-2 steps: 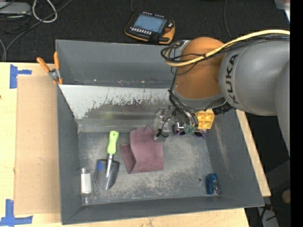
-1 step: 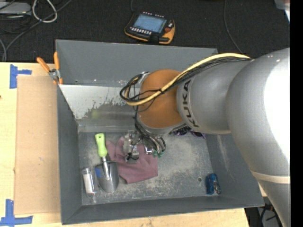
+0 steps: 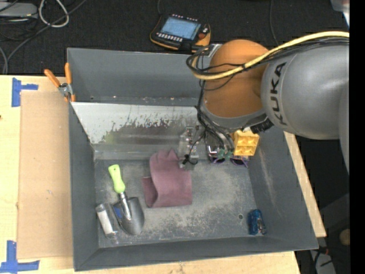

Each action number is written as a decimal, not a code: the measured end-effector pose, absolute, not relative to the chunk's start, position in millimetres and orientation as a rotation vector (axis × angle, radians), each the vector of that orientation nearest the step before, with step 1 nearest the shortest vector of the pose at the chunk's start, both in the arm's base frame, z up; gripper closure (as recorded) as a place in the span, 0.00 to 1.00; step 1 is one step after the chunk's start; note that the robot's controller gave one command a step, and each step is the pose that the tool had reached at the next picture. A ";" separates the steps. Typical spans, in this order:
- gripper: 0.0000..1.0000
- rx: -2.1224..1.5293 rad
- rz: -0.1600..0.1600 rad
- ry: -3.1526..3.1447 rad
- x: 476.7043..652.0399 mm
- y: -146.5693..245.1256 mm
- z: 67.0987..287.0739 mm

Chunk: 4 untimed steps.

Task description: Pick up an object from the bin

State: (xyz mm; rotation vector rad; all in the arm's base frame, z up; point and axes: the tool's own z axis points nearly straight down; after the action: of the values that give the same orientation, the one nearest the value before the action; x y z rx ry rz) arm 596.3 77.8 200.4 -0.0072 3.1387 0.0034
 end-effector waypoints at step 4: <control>1.00 -0.054 0.018 3.145 587.3 90.2 206.7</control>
Offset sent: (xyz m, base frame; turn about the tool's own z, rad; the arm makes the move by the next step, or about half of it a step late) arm 0.0160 -0.0774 -0.0235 0.0115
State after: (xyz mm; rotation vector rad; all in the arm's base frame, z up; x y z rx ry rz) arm 587.3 90.2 206.7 -0.0543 3.1450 0.0185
